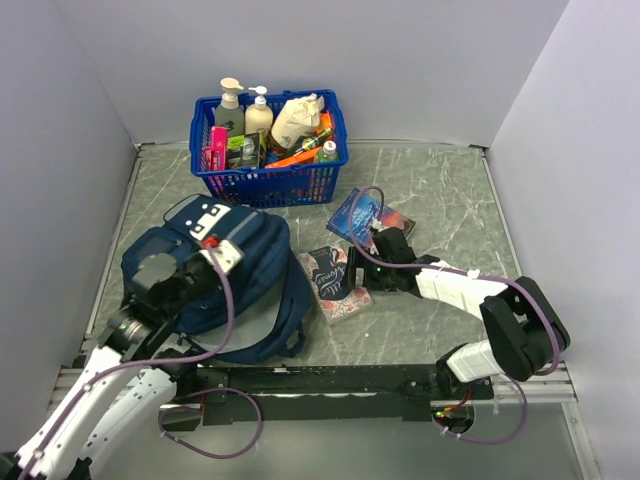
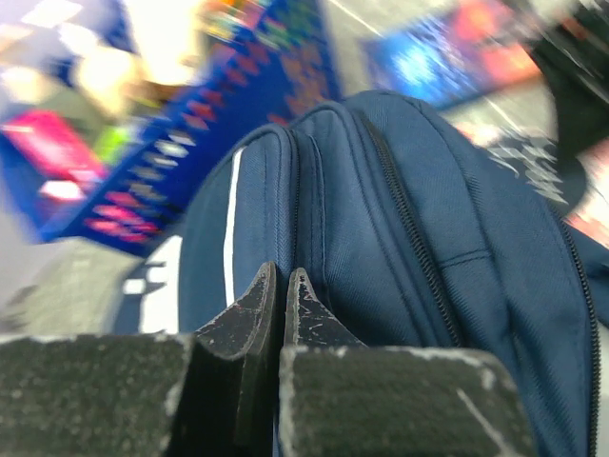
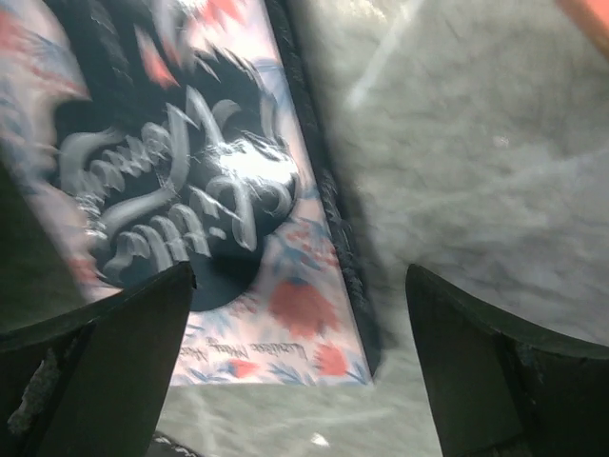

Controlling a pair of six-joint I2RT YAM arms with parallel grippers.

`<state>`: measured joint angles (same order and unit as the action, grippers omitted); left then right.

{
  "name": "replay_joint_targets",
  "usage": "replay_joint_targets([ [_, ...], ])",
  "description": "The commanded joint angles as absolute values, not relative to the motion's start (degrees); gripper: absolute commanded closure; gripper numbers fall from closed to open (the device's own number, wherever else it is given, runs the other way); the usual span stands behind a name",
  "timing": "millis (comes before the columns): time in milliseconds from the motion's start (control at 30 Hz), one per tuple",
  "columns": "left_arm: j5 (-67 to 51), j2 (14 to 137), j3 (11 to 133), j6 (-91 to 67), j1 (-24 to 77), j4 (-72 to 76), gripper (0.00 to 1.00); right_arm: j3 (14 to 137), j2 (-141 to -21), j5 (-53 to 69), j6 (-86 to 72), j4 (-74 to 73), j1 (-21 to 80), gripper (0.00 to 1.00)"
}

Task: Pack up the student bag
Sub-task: Pick up the book from the center of the board.

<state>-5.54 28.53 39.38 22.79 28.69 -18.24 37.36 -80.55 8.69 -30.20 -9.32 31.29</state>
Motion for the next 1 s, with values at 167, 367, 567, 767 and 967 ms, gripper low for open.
replay_joint_targets([
  [167,-18.44,41.73,32.88,23.55,28.91,-7.65,0.99,33.31,-81.82,17.04,-36.64,6.13,30.41,0.01],
  [367,-14.51,48.86,26.38,28.56,35.84,-0.44,0.99,30.07,-82.09,22.67,-43.31,14.49,30.06,0.05],
  [567,-7.12,55.80,22.77,31.38,40.34,3.34,0.99,27.17,-85.24,31.80,-52.98,26.26,28.30,0.06],
  [767,-5.45,57.83,20.13,31.82,42.71,5.27,0.99,22.60,-92.54,40.07,-67.92,52.53,27.95,0.11],
  [967,-6.94,58.89,19.60,32.25,43.77,6.68,0.99,20.40,-97.55,42.71,-78.47,73.94,28.12,0.16],
])
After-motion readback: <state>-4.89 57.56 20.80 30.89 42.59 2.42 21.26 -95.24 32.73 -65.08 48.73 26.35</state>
